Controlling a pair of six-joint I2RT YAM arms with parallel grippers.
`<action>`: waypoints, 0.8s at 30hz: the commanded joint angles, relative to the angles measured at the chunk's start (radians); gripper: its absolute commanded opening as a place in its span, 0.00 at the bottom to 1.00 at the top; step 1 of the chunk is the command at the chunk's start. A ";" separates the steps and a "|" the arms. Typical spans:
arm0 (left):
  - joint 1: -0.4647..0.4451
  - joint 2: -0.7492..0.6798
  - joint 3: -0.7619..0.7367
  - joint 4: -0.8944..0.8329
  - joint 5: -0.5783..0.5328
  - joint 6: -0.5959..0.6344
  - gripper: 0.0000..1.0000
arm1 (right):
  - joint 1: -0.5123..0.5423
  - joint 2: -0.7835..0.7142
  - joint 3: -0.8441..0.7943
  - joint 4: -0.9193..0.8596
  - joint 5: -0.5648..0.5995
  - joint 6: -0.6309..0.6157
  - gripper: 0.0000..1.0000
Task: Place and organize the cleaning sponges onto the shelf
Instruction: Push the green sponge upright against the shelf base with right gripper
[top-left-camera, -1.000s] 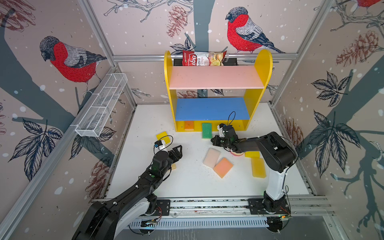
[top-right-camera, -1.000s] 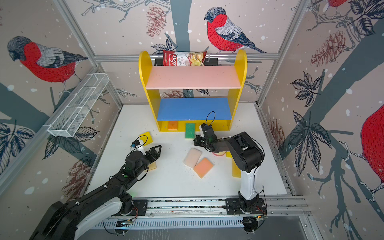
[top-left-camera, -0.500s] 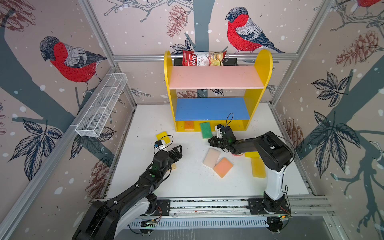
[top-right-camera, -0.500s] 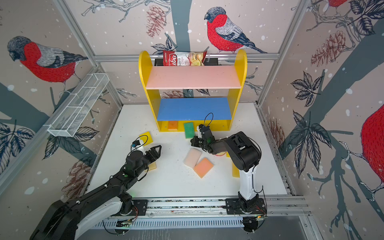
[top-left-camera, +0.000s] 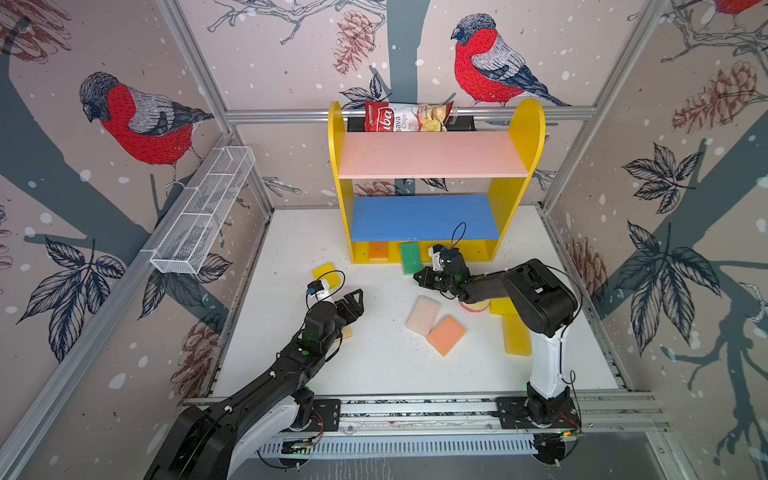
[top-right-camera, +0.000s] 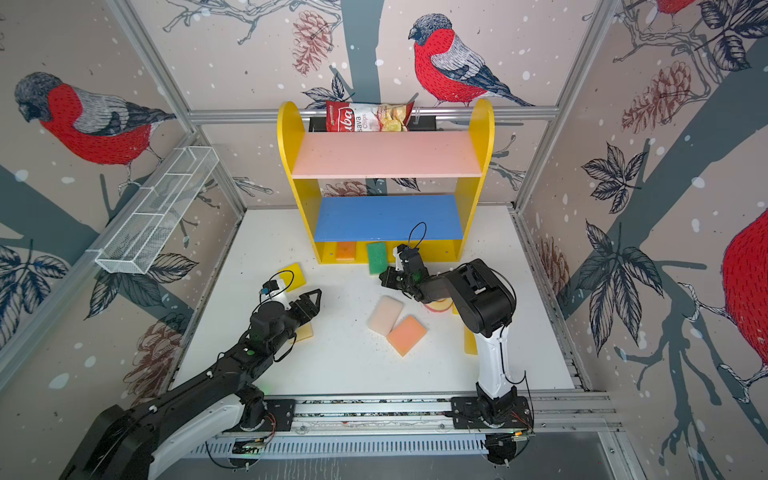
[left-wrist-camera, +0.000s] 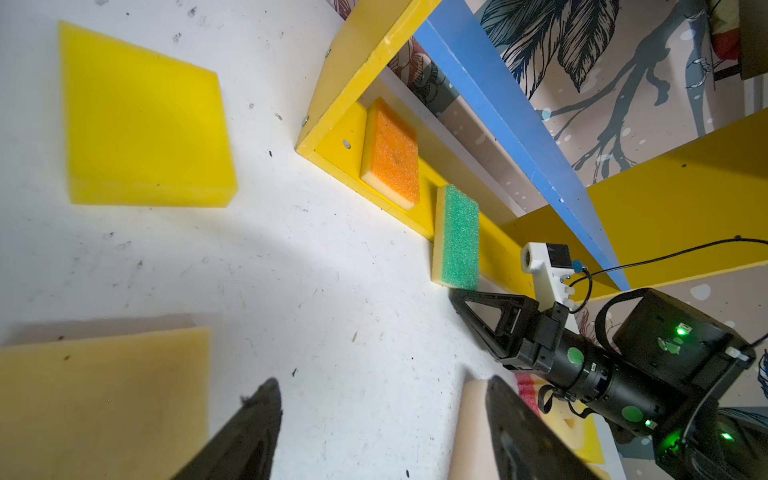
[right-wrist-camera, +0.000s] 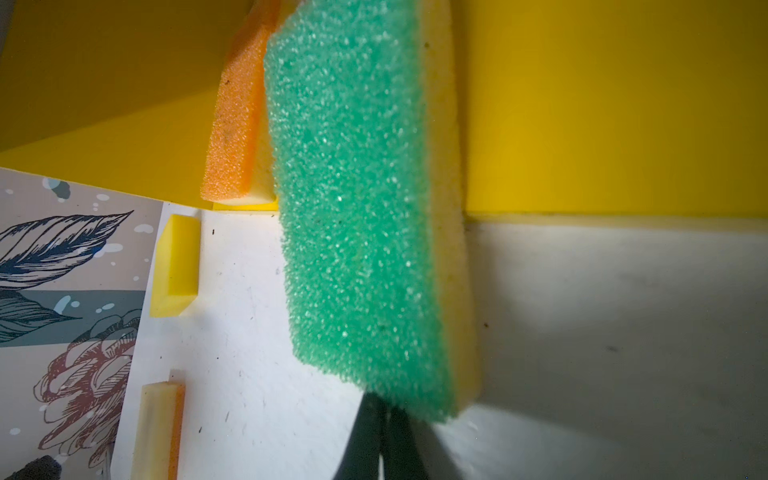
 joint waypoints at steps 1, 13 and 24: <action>0.004 0.001 -0.001 0.004 -0.014 0.017 0.77 | 0.007 0.027 0.007 -0.042 0.002 0.022 0.07; 0.007 0.059 0.021 0.028 0.012 0.023 0.77 | -0.007 0.039 0.005 0.003 -0.015 0.061 0.10; 0.008 0.081 0.040 0.033 0.023 0.029 0.77 | -0.031 0.019 0.014 0.056 -0.029 0.083 0.12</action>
